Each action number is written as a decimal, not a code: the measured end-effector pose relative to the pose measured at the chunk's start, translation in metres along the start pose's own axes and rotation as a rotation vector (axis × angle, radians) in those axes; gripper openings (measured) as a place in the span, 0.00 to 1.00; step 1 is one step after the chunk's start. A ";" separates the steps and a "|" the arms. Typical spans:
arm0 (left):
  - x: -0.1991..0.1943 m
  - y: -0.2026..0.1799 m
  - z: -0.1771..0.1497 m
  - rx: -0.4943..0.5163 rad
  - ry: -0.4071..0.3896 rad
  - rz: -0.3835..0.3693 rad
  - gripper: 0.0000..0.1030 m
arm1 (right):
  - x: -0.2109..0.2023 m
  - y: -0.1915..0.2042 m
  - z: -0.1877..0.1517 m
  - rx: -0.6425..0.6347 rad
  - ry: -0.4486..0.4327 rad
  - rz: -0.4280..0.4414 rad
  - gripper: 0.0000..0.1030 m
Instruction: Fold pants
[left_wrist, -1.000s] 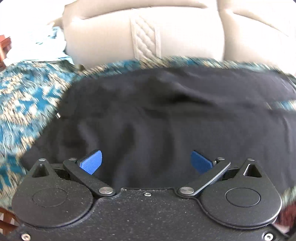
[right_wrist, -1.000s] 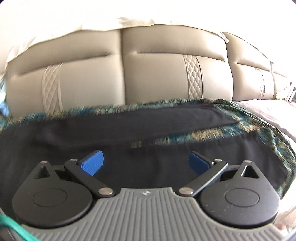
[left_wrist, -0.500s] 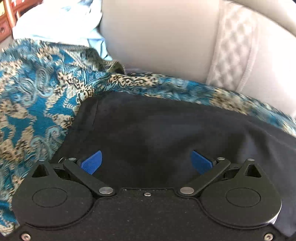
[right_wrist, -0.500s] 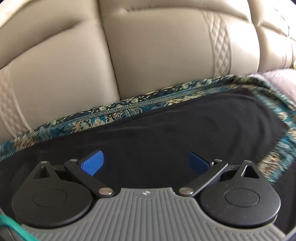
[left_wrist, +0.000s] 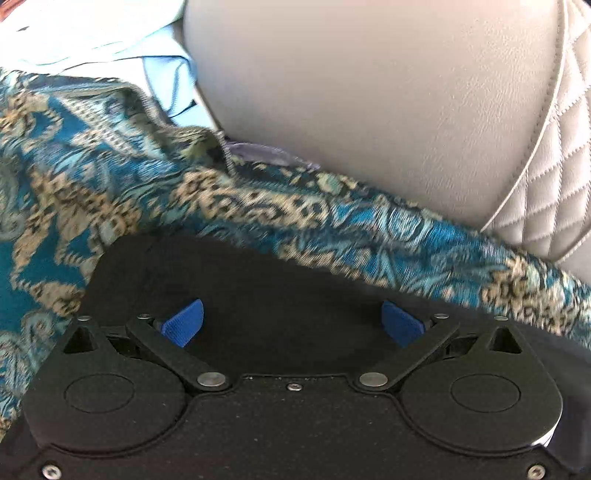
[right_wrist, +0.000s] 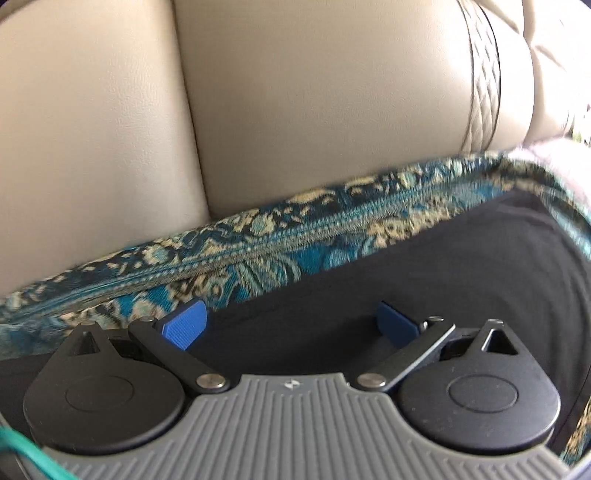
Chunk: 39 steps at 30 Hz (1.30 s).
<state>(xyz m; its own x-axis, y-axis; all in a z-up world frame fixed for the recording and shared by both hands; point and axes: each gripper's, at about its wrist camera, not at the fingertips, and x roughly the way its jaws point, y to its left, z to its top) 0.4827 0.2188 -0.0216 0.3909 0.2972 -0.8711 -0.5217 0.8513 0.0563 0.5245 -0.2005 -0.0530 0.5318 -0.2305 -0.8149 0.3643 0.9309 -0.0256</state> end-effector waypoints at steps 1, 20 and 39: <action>0.003 -0.001 0.002 -0.012 -0.002 -0.003 1.00 | 0.003 0.004 0.000 -0.017 -0.005 -0.018 1.00; 0.012 -0.008 -0.001 -0.151 -0.129 0.121 0.79 | 0.001 -0.004 0.000 0.029 -0.036 -0.066 0.82; -0.111 0.047 -0.016 -0.097 -0.261 -0.066 0.01 | -0.062 -0.138 -0.005 0.318 0.112 0.227 0.47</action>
<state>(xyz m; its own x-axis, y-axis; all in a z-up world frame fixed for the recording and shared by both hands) 0.4025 0.2183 0.0702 0.6018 0.3547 -0.7155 -0.5541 0.8307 -0.0542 0.4376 -0.3130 -0.0023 0.5458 0.0199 -0.8377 0.4744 0.8167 0.3285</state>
